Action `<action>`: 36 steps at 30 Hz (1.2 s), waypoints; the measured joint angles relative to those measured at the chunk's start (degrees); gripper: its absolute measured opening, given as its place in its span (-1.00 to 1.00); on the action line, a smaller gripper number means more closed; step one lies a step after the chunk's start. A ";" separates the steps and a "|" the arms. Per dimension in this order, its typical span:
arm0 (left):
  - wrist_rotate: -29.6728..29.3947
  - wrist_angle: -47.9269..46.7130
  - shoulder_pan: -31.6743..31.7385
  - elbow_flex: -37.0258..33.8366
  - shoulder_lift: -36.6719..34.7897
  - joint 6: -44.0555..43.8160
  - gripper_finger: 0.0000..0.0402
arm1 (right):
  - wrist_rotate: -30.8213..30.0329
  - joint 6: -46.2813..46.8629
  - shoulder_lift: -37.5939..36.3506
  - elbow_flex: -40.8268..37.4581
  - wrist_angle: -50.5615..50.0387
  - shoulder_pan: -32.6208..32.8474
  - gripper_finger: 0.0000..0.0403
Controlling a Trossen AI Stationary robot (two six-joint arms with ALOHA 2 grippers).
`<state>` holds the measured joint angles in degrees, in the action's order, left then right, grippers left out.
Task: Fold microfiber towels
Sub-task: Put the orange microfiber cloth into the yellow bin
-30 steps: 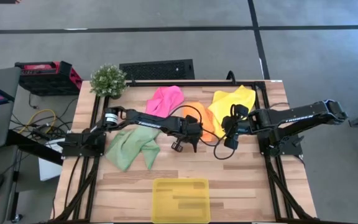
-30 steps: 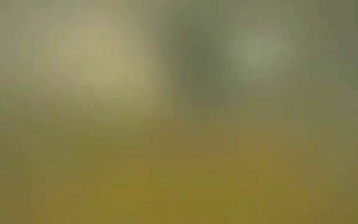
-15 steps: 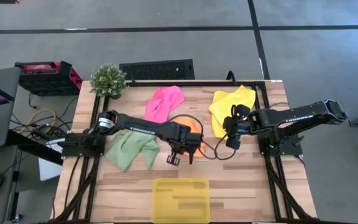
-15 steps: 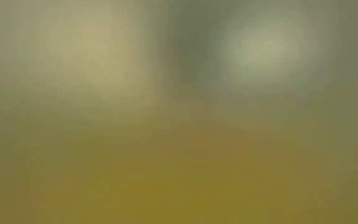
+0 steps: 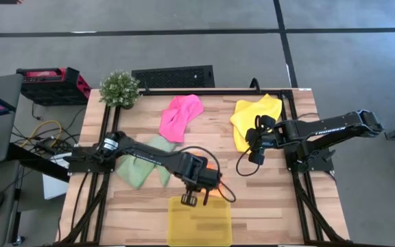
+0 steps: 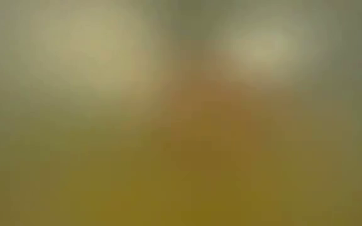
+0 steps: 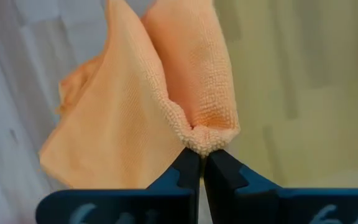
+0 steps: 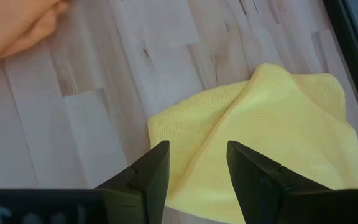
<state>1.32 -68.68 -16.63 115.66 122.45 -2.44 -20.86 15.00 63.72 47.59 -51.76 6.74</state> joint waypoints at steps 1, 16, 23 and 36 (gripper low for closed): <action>-0.04 -0.57 -0.65 0.54 0.02 -0.93 -1.00 | 0.00 0.02 0.00 0.01 0.15 0.00 -0.09; -5.24 -1.47 -10.84 6.82 0.00 -7.14 -1.00 | -0.01 0.04 0.00 0.00 1.30 0.00 -0.09; -9.30 -0.74 -15.30 6.80 0.49 -7.34 -1.00 | 0.20 0.04 0.00 0.00 1.72 0.00 -0.09; -11.26 5.72 -20.18 4.88 0.45 -7.42 -1.00 | 11.88 -0.44 0.00 0.02 10.90 6.31 -0.09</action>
<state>-9.93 -62.96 -36.81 120.54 122.90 -9.87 -8.99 14.56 63.72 47.61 -40.86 13.05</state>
